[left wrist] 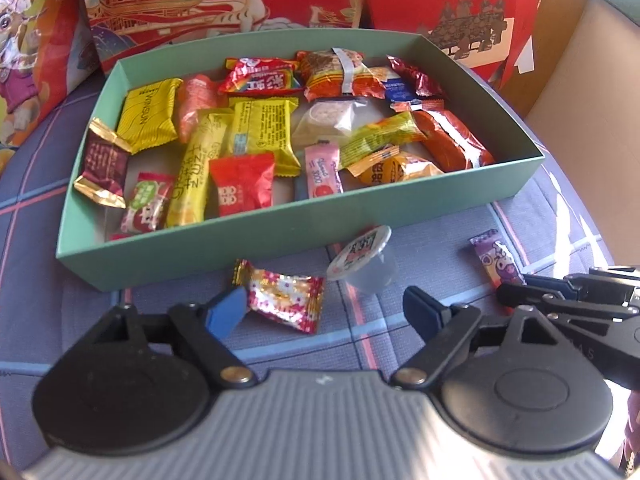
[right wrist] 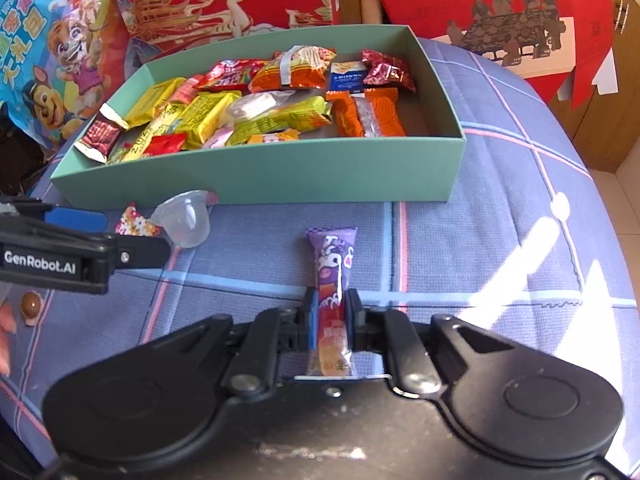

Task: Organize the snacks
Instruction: 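Grasp the clear jelly cup with the left gripper while the right grasps the purple stick candy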

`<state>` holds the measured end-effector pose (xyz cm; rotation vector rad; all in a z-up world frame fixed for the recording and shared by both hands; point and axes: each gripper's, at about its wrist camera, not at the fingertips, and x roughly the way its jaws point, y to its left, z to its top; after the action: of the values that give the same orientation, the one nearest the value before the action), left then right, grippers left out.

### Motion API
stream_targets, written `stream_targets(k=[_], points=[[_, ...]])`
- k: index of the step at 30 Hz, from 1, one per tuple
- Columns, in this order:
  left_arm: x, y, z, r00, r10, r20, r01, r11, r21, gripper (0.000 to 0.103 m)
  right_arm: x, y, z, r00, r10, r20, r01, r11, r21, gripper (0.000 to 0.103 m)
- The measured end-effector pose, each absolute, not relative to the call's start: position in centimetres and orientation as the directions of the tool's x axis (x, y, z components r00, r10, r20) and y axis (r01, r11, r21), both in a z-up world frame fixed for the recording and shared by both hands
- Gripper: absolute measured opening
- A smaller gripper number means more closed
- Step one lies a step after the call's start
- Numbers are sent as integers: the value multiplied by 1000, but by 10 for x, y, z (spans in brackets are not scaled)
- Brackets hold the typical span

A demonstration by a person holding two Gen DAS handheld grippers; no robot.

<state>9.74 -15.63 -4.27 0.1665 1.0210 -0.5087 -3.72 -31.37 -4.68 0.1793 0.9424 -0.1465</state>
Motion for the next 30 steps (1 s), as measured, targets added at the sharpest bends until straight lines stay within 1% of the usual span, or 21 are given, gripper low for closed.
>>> stream_targets(k=[2,5,7,8,9,12,16,19,20,21,22,25,28,29,30], points=[[98,-165,-43,420,-330,-846,498,863,-90,70,-43,-318,-47,589,-42,-807,218,970,109,13],[97,-181,-47,422,-333,-843,530,845,-68,68,-52,-326,-48,603,-33,-797,243,959,144,13],[96,-191,-52,425,-324,-845,552,833,-42,55,-57,-331,-48,608,-21,-793,255,952,170,13],[95,-195,-55,423,-314,-850,557,830,-30,41,-56,-334,-50,610,-13,-792,260,948,185,13],[95,-199,-57,416,-313,-854,565,824,-27,34,-57,-335,-50,611,-8,-791,262,946,193,13],[88,-200,-59,419,-319,-850,579,815,-21,33,-57,-335,-51,617,-3,-787,260,945,200,13],[91,-193,-58,401,-331,-854,558,828,-59,33,-58,-335,-51,628,-4,-778,257,945,203,13],[89,-188,-51,397,-350,-849,554,829,-82,32,-59,-337,-49,634,25,-773,258,936,241,12],[88,-186,-48,394,-357,-847,557,826,-89,16,-60,-337,-47,636,29,-771,256,935,246,12],[88,-185,-47,376,-366,-851,560,822,-105,4,-60,-337,-46,640,28,-768,255,935,246,12],[88,-184,-46,367,-376,-851,555,823,-124,4,-61,-337,-43,644,29,-765,252,936,247,11],[87,-183,-47,368,-366,-855,562,820,-109,5,-61,-338,-42,643,29,-765,248,938,244,11],[87,-181,-52,352,-364,-862,548,827,-125,6,-62,-338,-45,634,31,-773,257,934,248,11],[87,-181,-52,353,-367,-861,542,830,-132,11,-63,-338,-45,633,32,-773,257,934,249,11],[87,-180,-51,357,-371,-857,536,833,-137,20,-64,-338,-45,632,33,-775,256,934,248,11]])
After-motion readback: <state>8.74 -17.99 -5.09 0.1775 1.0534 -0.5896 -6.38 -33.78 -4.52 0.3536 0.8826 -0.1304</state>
